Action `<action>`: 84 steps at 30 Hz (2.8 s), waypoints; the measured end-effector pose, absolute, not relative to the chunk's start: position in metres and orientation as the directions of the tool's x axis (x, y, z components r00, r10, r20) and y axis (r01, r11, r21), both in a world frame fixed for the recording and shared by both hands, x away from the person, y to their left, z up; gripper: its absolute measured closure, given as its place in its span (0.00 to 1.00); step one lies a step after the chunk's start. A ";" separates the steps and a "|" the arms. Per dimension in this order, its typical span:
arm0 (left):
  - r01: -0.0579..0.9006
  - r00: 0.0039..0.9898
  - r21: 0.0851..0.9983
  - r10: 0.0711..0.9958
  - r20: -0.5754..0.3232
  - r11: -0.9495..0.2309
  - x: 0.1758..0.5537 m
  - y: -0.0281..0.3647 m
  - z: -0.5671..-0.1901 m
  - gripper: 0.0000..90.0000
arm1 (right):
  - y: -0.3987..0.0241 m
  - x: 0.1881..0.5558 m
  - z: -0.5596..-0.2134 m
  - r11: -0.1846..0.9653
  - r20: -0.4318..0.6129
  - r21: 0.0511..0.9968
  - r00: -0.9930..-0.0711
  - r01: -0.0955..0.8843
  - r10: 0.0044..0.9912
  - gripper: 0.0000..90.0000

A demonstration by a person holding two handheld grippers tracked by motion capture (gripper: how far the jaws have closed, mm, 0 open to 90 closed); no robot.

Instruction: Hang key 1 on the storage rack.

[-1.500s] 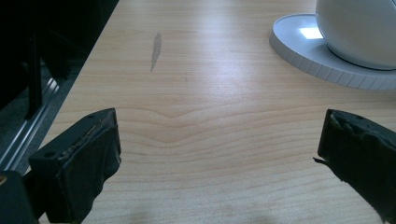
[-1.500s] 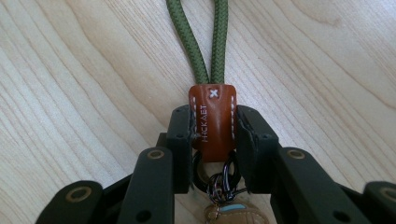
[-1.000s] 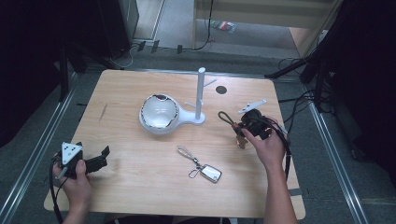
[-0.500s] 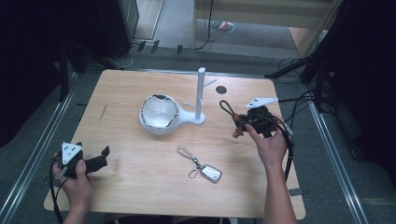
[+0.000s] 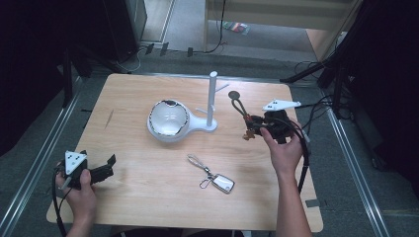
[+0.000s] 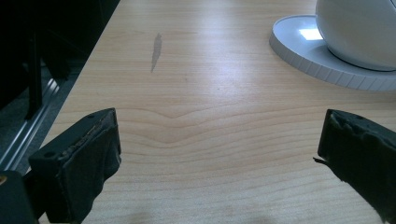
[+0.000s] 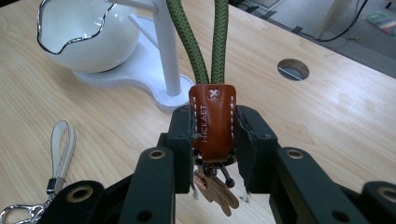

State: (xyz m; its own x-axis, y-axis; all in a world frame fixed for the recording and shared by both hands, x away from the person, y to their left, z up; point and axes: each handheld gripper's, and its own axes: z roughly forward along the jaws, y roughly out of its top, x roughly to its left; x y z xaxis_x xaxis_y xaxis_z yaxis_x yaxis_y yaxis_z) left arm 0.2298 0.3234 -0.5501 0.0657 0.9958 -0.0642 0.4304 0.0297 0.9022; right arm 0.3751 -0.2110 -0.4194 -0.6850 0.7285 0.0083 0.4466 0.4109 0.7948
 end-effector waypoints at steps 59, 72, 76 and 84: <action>0.389 0.055 0.920 0.996 -0.077 0.049 0.221 0.326 -0.550 0.00 | -0.201 0.396 -0.408 0.197 0.148 0.886 -0.658 0.421 0.738 0.78; 0.388 0.055 0.920 0.995 -0.078 0.051 0.220 0.326 -0.550 0.00 | -0.194 0.404 -0.416 0.183 0.176 0.880 -0.659 0.438 0.731 0.78; 0.385 0.054 0.921 0.995 -0.078 0.051 0.219 0.326 -0.550 0.00 | -0.191 0.407 -0.418 0.177 0.186 0.879 -0.660 0.442 0.728 0.78; 0.384 0.053 0.922 0.996 -0.078 0.051 0.218 0.326 -0.550 0.00 | -0.182 0.411 -0.420 0.194 0.181 0.874 -0.668 0.446 0.722 0.78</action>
State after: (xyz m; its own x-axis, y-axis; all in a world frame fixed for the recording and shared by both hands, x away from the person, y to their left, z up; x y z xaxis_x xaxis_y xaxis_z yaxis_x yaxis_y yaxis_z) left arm 0.2182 0.3258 -0.5504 0.0535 0.9956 -0.0775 0.3844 0.0512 0.9218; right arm 0.4112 -0.1824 -0.4204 -0.6682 0.7216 0.1811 0.4461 0.1937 0.8738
